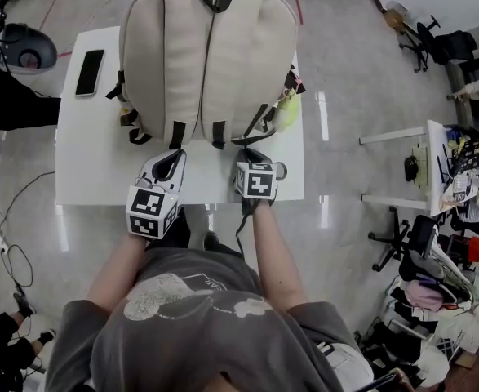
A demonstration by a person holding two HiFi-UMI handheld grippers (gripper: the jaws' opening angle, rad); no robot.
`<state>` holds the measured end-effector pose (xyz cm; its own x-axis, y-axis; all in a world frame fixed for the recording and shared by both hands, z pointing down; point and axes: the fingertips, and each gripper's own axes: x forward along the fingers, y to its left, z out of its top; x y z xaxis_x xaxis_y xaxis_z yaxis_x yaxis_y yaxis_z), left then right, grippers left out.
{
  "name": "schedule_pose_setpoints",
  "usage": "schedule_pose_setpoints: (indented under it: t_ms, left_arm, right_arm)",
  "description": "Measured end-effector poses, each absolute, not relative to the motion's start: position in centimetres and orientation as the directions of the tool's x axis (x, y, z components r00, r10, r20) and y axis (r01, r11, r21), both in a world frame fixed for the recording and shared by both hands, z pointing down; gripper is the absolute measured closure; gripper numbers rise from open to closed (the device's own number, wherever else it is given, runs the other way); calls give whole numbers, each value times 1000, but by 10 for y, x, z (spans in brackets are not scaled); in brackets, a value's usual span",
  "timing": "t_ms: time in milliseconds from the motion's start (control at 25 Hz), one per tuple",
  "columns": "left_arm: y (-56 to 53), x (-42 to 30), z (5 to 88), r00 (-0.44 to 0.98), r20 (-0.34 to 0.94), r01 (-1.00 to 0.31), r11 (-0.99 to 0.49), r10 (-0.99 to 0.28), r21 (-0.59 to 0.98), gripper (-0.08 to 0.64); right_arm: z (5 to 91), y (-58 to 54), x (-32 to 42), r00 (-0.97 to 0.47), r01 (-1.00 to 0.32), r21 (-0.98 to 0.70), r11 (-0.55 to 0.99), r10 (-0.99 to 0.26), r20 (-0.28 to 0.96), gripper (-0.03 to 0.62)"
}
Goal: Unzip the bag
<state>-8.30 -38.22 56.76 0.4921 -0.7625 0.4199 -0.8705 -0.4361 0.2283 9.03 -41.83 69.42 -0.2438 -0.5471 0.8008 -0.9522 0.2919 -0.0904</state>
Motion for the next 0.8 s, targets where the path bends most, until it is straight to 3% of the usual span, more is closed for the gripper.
schedule_pose_setpoints:
  t_ms: [240,440,800]
  left_arm:
    - [-381,-84,562,488,414,-873,-437,-768,218,555]
    - [-378,-81,552,485,398,-874,-442,-779,200,555]
    - [-349,-65,533,464,365,-886,-425,-807,185,554]
  right_arm:
    - [688,-415,93,-221,-954,-35,298,-615,757,548]
    - [688,-403,94,-257,-949,-79,306,-605,754,466]
    - [627,-387,109,-313,-948,-148,282,-732,606,468]
